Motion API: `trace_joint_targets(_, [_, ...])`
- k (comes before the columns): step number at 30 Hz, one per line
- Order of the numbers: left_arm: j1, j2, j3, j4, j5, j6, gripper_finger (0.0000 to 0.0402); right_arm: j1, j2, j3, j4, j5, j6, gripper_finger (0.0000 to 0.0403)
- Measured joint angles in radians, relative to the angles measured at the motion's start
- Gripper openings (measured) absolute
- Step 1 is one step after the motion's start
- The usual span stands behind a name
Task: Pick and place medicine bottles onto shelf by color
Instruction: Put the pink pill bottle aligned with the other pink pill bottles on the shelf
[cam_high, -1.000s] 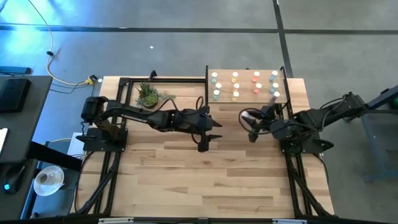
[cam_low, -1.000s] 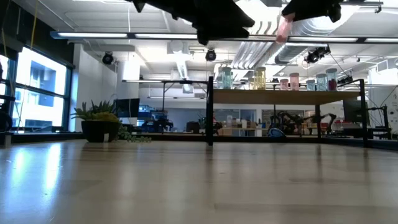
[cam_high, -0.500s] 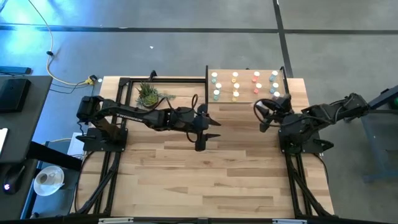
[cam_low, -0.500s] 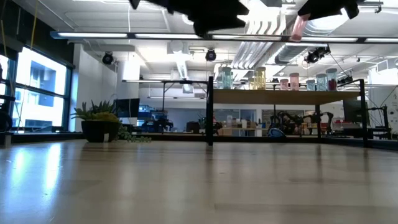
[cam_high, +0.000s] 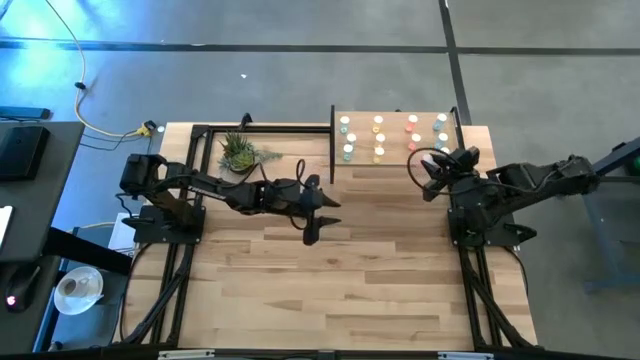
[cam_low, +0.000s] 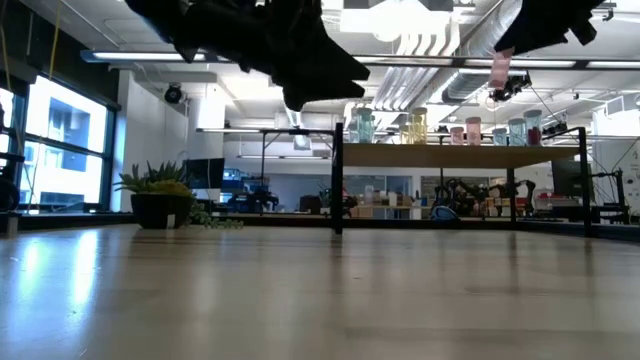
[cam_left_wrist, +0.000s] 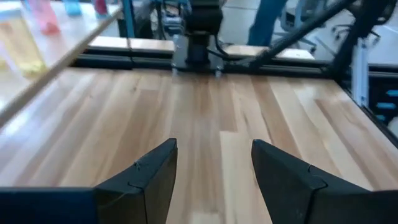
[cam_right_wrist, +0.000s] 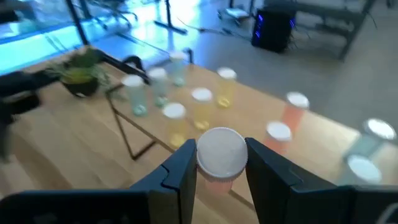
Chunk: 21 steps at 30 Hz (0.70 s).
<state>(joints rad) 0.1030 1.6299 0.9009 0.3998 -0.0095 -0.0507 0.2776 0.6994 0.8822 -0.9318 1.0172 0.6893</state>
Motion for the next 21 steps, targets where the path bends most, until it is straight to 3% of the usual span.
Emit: trace_joint_targets(21, [-0.017, -0.007, -0.008, 0.018, 0.005, -0.001, 0.0197, -0.323, 0.156, 0.0, -0.036, -0.19, 0.06, 0.0107])
